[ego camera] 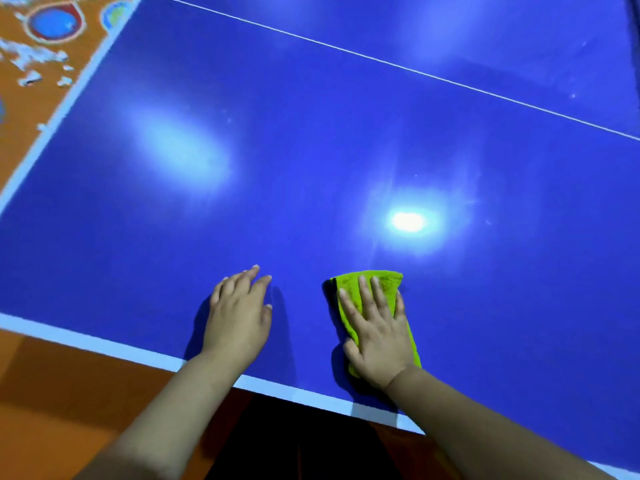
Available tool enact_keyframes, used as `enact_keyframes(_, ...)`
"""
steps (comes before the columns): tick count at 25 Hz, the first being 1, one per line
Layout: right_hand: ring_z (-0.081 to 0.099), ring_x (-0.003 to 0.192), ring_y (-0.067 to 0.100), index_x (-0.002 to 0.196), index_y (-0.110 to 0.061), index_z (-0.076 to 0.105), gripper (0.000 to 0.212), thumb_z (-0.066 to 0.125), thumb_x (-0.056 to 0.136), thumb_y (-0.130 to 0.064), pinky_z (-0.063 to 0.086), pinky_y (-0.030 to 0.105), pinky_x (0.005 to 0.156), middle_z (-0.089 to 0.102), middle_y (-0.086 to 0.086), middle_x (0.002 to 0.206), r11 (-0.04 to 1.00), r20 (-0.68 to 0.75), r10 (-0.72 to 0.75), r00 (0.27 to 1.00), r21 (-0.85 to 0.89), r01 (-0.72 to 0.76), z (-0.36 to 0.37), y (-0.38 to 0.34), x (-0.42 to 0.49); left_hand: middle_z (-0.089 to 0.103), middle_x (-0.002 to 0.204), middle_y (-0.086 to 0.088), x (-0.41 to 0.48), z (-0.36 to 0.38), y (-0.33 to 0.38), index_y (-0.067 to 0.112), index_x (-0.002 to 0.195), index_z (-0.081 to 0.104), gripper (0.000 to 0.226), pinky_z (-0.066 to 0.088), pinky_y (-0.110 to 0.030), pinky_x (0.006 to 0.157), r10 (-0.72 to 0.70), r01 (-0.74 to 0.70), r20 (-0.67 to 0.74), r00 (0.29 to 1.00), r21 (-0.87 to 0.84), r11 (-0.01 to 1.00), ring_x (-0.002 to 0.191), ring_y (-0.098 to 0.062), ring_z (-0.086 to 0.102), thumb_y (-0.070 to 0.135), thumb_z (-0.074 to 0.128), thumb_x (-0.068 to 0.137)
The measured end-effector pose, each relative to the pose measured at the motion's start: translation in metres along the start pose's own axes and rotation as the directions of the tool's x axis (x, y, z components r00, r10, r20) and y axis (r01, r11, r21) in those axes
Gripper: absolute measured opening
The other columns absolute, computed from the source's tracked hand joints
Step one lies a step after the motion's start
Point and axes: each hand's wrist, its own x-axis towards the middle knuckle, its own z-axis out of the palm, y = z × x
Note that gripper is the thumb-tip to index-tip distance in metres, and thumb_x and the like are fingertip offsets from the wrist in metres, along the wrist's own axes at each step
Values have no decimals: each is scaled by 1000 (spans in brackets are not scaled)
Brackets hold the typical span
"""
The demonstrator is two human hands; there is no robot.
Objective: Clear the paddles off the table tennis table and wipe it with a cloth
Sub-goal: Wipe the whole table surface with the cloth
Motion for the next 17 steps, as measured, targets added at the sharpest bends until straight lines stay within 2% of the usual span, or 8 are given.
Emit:
enact_keyframes(3, 17, 146, 31, 149, -30, 30, 85, 47, 67, -48, 15, 61, 109, 25, 12, 156, 972, 22, -235, 972, 17, 235, 0, -58, 24, 38, 146, -4, -5, -12, -40, 15, 133, 49, 46, 22, -41, 110, -106, 105, -26, 994, -35, 994, 132, -25, 34, 20, 58, 88)
enact_keyframes(7, 18, 146, 31, 148, -32, 29, 84, 43, 68, -50, 14, 60, 109, 23, 10, 157, 884, 37, -468, 883, 4, 468, -3, -115, 76, 35, 148, -2, -7, -30, -94, 18, 136, 46, 47, 22, -41, 110, -240, 237, -58, 969, -61, 970, 134, -24, 30, 24, 56, 90)
enact_keyframes(12, 21, 145, 29, 147, -34, 31, 78, 37, 71, -46, 19, 60, 112, 26, 8, 156, 799, 54, -600, 798, -10, 601, -13, -152, 166, 49, 137, -11, 8, -48, -141, 10, 124, 58, 45, 34, -49, 100, -290, 280, -131, 948, -89, 956, 123, -33, 44, 16, 67, 80)
enact_keyframes(14, 22, 145, 29, 147, -34, 32, 78, 36, 71, -45, 20, 59, 111, 27, 8, 156, 765, 58, -642, 765, -20, 644, -17, -161, 205, 49, 137, -12, 25, -55, -154, 9, 124, 58, 45, 34, -49, 100, -291, 279, -169, 942, -88, 956, 122, -34, 45, 16, 67, 80)
enact_keyframes(17, 21, 145, 28, 148, -34, 31, 78, 34, 71, -44, 19, 57, 112, 26, 7, 157, 755, 52, -652, 756, -38, 654, -25, -174, 264, 46, 139, -11, 57, -63, -167, 10, 126, 55, 45, 30, -47, 103, -274, 259, -238, 932, -93, 961, 124, -33, 42, 18, 63, 83)
